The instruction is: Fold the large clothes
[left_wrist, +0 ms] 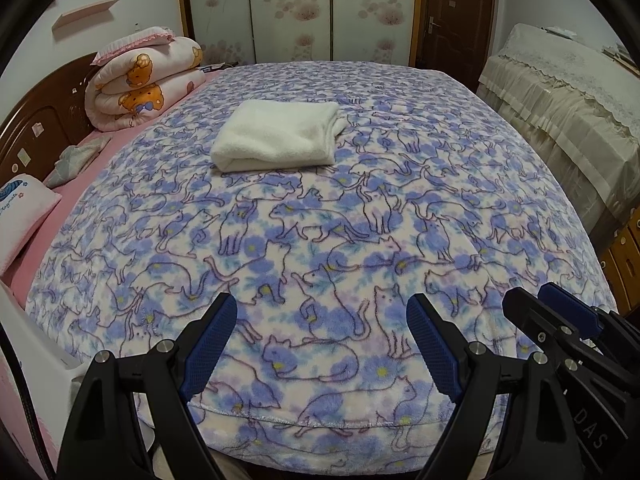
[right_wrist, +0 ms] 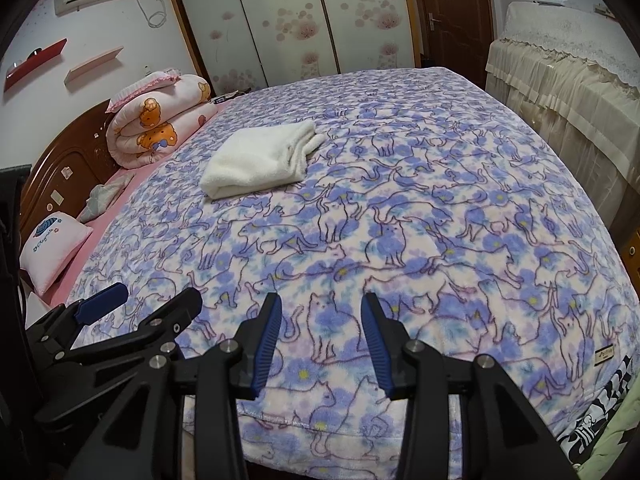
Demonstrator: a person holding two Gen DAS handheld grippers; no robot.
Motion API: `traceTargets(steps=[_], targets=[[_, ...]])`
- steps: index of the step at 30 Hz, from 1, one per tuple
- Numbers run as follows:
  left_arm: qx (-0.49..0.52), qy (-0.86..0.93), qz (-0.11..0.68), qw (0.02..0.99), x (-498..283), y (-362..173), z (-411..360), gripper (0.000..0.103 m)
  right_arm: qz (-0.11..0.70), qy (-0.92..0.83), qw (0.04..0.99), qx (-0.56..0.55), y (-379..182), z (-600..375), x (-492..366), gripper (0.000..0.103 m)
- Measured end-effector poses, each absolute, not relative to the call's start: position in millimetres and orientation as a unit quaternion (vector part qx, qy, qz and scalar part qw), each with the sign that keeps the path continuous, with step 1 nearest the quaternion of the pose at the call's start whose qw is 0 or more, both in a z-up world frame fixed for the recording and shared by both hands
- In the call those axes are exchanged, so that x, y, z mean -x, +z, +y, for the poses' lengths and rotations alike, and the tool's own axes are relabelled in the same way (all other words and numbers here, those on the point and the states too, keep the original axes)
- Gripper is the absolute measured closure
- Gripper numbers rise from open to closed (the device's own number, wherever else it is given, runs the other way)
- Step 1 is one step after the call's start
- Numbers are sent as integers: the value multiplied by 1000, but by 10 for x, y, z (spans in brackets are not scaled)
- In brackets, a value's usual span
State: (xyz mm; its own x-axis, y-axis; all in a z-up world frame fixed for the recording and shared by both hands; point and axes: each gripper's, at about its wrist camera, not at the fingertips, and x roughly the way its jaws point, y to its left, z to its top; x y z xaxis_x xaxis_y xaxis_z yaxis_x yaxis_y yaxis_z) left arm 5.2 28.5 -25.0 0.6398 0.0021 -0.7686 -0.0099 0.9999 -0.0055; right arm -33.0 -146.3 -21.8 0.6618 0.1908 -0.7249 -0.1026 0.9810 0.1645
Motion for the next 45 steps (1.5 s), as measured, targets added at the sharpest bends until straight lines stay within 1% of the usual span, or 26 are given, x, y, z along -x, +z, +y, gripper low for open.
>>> traceTargets(steps=[45], targets=[[6,6,430,903,-46,-289,245,17,405,82,909,-54,-264,-1492,304,61]])
